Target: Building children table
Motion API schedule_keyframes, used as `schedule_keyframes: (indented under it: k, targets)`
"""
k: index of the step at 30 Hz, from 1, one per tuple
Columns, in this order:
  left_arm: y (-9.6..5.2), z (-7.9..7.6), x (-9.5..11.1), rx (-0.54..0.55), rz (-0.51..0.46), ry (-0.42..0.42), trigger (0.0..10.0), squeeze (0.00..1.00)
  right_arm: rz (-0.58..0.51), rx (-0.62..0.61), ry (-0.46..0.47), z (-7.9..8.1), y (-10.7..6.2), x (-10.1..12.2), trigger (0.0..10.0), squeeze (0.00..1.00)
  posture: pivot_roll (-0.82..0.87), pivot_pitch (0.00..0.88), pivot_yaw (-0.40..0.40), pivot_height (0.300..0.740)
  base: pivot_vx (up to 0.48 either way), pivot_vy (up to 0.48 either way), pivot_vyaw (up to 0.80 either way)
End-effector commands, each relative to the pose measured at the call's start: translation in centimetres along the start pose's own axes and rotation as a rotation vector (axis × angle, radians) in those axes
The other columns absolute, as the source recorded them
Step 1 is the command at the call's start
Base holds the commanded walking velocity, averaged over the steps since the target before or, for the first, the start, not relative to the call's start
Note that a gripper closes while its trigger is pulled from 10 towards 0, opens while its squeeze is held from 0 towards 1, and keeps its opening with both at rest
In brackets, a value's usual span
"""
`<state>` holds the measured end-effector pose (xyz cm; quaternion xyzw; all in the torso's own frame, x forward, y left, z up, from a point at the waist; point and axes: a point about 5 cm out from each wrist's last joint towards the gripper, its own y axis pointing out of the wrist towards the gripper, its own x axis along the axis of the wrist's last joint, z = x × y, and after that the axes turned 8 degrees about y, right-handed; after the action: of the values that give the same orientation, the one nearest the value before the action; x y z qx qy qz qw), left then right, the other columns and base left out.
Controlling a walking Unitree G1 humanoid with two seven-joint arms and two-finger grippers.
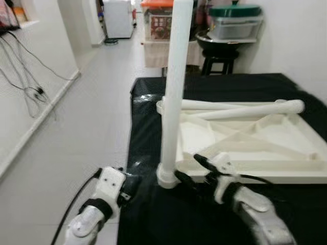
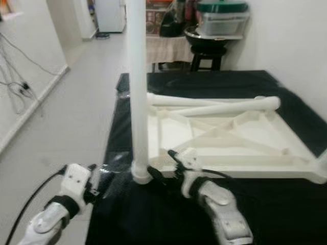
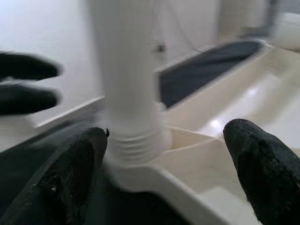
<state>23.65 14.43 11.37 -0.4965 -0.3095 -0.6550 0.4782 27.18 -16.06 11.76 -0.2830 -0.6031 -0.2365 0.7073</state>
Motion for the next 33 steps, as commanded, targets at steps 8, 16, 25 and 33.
schedule_keyframes:
  k: [8, 16, 25, 33]
  targets:
    - [0.1, -0.9, 0.2, -0.099, -0.002, 0.130, 10.0, 0.00, -0.008, 0.157, -0.059, -0.5, 1.2, 2.0, 10.0, 0.00, 0.08, 0.000, -0.009, 0.740, 0.000, 0.000, 0.00]
    - [1.0, -2.5, 0.6, -0.209, -0.031, 0.253, 10.0, 0.00, -0.019, 0.271, -0.083, -0.4, 2.9, 3.7, 10.0, 0.00, 0.08, 0.000, -0.016, 0.740, 0.000, 0.000, 0.00]
    - [2.2, -2.2, 0.6, -0.187, -0.038, 0.257, 10.0, 0.00, -0.040, 0.306, -0.065, -0.7, 3.0, 3.9, 10.0, 0.00, 0.08, 0.000, -0.020, 0.740, 0.000, 0.000, 0.00]
    - [3.4, -1.2, 1.7, -0.179, -0.084, 0.253, 10.0, 0.00, -0.023, 0.373, -0.056, -1.0, 2.0, 4.3, 10.0, 0.00, 0.07, 0.000, -0.010, 0.740, 0.000, 0.000, 0.00]
